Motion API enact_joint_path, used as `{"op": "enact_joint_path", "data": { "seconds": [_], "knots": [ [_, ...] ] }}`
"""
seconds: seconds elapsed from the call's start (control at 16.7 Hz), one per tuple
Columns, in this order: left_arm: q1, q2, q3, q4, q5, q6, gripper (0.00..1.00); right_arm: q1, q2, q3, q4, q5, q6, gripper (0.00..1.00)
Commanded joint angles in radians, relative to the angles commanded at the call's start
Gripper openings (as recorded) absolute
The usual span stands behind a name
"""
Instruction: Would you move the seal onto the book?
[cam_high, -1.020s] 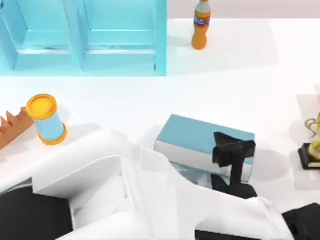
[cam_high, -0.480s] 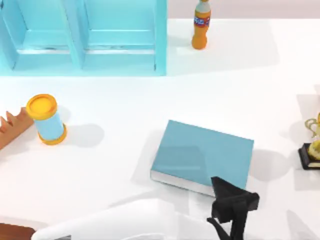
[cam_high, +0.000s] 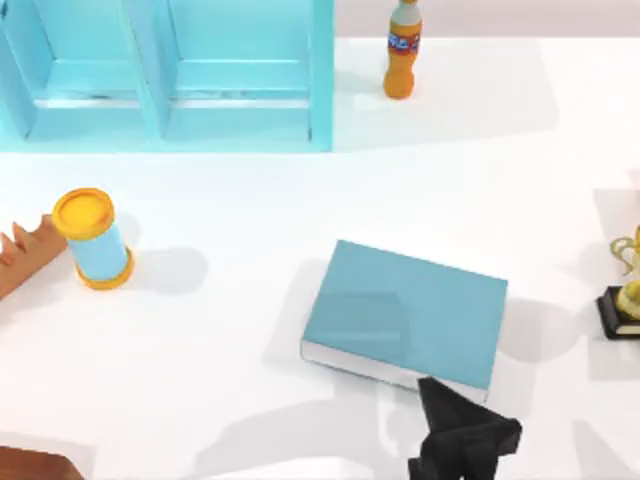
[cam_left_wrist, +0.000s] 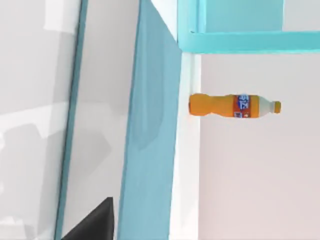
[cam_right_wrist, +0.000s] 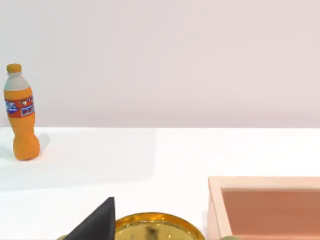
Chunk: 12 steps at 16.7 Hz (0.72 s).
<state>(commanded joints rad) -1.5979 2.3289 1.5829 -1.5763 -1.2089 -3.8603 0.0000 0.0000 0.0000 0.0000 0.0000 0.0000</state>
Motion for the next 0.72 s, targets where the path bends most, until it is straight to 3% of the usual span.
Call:
{"op": "enact_joint_path", "data": {
  "seconds": [0.42, 0.72],
  "knots": [
    [0.041, -0.035, -0.018, 0.025, 0.025, 0.054, 1.00, 0.000, 0.000, 0.000, 0.000, 0.000, 0.000, 1.00],
    [0.210, -0.222, -0.110, 0.158, 0.166, 0.349, 1.00, 0.000, 0.000, 0.000, 0.000, 0.000, 0.000, 1.00]
  ]
}}
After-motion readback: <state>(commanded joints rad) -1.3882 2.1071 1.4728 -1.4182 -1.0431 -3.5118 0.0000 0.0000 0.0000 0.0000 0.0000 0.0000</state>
